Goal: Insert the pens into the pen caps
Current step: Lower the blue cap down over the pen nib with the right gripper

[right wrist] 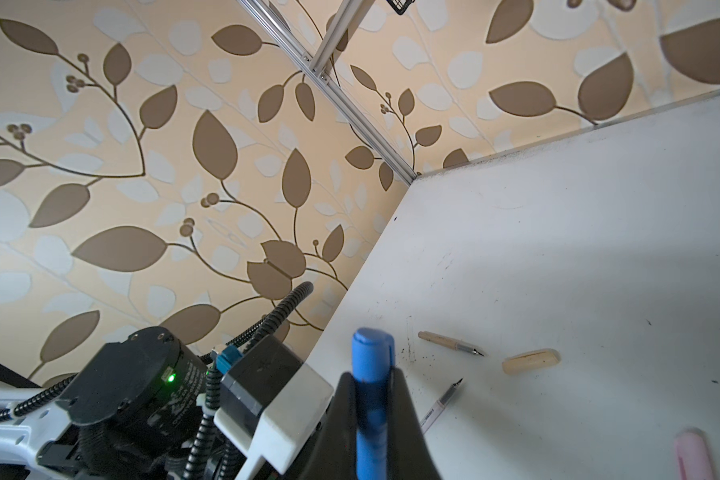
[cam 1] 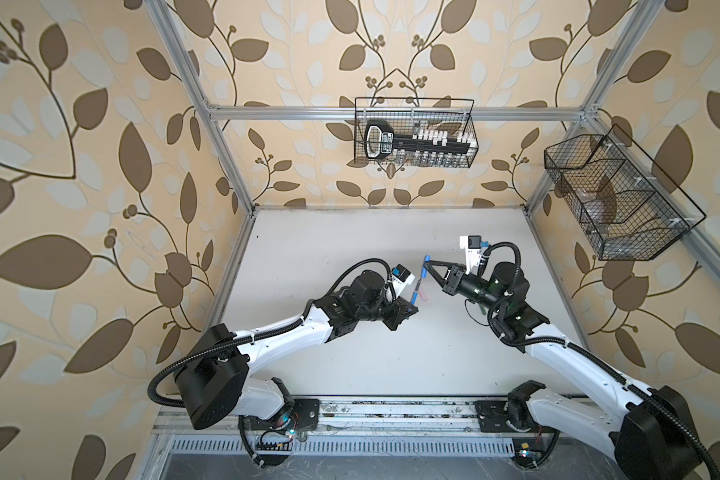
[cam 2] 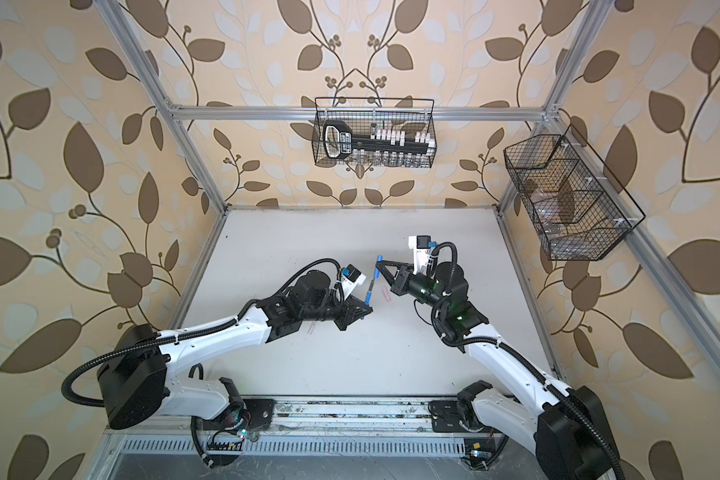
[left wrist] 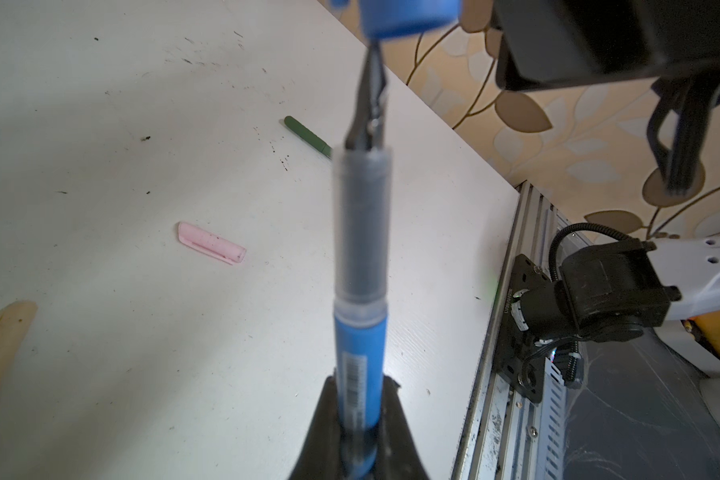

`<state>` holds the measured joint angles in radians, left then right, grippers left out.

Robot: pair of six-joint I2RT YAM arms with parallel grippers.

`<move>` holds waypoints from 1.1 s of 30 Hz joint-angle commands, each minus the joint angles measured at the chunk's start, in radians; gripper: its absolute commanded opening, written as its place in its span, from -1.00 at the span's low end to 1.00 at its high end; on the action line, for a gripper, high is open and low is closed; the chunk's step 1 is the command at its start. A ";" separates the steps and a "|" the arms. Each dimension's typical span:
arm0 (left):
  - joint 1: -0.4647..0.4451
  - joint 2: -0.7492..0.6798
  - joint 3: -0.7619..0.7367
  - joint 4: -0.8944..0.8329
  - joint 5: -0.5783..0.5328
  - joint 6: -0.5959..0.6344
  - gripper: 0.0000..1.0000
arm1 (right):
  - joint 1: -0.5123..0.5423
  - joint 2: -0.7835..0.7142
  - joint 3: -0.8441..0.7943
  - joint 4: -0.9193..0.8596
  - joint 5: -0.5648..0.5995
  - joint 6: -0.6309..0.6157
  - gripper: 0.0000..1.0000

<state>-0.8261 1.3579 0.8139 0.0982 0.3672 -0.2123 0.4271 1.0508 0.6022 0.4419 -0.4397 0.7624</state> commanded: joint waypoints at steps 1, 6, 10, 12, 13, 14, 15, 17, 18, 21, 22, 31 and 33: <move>-0.010 -0.012 0.047 0.015 0.032 0.010 -1.00 | 0.012 0.002 0.014 0.018 0.017 0.002 -0.82; -0.010 -0.016 0.048 0.014 0.025 0.011 -1.00 | 0.032 0.003 0.018 0.009 0.020 -0.009 -0.82; -0.010 -0.025 0.045 0.014 0.010 0.013 -1.00 | 0.039 0.001 0.018 0.000 0.016 -0.016 -0.82; -0.010 -0.030 0.047 0.008 0.003 0.015 -1.00 | 0.042 -0.003 0.017 -0.011 0.017 -0.022 -0.82; -0.010 -0.030 0.047 0.008 0.001 0.016 -1.00 | 0.042 -0.005 0.017 -0.014 0.018 -0.024 -0.82; -0.010 -0.031 0.047 0.008 0.001 0.017 -1.00 | 0.045 -0.009 0.015 -0.018 0.017 -0.026 -0.82; -0.010 -0.031 0.048 0.005 -0.003 0.016 -1.00 | 0.045 -0.009 0.016 -0.022 0.016 -0.028 -0.82; -0.010 -0.035 0.050 0.005 -0.005 0.019 -1.00 | 0.049 -0.016 0.016 -0.042 0.022 -0.043 -0.82; -0.010 -0.036 0.050 0.006 -0.006 0.019 -1.00 | 0.051 -0.020 0.014 -0.051 0.027 -0.048 -0.82; -0.010 -0.039 0.053 0.005 -0.013 0.020 -1.00 | 0.052 -0.038 0.011 -0.075 0.040 -0.064 -0.82; -0.010 -0.039 0.055 0.005 -0.015 0.022 -1.00 | 0.052 -0.045 0.008 -0.079 0.042 -0.064 -0.82; -0.010 -0.052 0.080 0.036 -0.027 0.023 -1.00 | 0.078 -0.068 -0.019 -0.049 0.054 -0.063 -0.80; -0.010 -0.057 0.090 0.043 -0.027 0.026 -1.00 | 0.084 -0.069 -0.021 -0.044 0.058 -0.066 -0.80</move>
<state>-0.8326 1.3426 0.8413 0.0776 0.3588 -0.2024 0.4911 0.9928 0.6018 0.3862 -0.3664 0.7033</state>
